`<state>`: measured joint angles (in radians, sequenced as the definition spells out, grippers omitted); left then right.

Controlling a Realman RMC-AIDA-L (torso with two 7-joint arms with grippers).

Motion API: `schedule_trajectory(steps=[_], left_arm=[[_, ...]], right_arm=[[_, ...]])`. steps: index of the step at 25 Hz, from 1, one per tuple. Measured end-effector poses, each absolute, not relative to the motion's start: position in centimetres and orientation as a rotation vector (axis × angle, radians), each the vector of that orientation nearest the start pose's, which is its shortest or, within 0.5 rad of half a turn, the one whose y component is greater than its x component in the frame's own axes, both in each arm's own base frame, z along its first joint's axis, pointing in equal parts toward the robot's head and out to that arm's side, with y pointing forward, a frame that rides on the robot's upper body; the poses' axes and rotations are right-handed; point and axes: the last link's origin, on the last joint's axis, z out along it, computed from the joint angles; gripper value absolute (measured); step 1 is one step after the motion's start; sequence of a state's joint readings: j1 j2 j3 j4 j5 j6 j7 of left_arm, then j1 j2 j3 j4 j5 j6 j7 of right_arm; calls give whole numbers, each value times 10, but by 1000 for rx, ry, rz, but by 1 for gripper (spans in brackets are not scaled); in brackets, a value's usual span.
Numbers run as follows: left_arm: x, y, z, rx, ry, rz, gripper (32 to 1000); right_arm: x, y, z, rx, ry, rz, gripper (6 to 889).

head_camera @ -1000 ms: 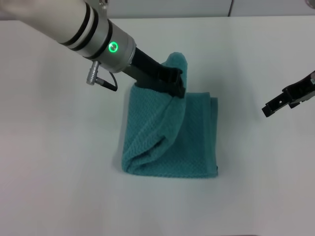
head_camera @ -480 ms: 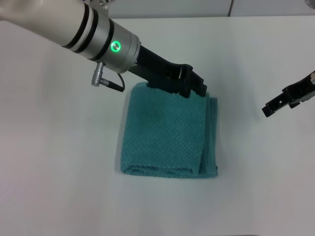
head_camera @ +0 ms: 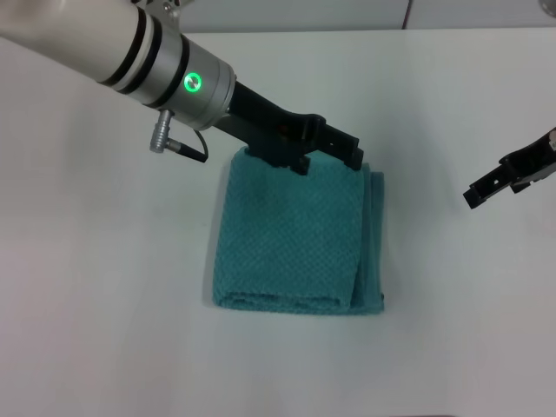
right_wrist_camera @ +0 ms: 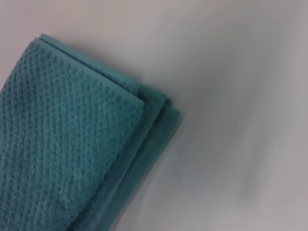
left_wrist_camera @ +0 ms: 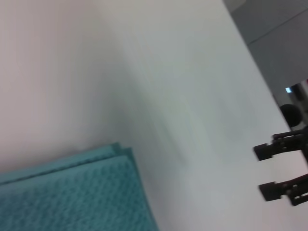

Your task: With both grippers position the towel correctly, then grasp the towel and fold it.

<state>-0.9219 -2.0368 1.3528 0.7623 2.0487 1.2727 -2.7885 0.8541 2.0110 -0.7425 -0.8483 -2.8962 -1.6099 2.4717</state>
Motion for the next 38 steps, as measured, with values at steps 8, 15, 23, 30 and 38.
schedule_trajectory(steps=[8,15,23,30,38], left_arm=[[-122,403,-56,-2556,-1607,-19,923],[-126,404,-55,-2523,-1619,26,934],[-147,414,-36,-2353,-1591,236,934],[-158,416,-23,-2276,-1587,299,934],[-157,415,-21,-2270,-1577,327,934]], right_arm=[[252,388,48,-2350,1493,-479,852],[251,388,48,-2351,1491,-478,852],[251,388,48,-2351,1491,-479,852],[252,388,48,-2350,1493,-478,853],[252,388,48,-2350,1493,-479,853]])
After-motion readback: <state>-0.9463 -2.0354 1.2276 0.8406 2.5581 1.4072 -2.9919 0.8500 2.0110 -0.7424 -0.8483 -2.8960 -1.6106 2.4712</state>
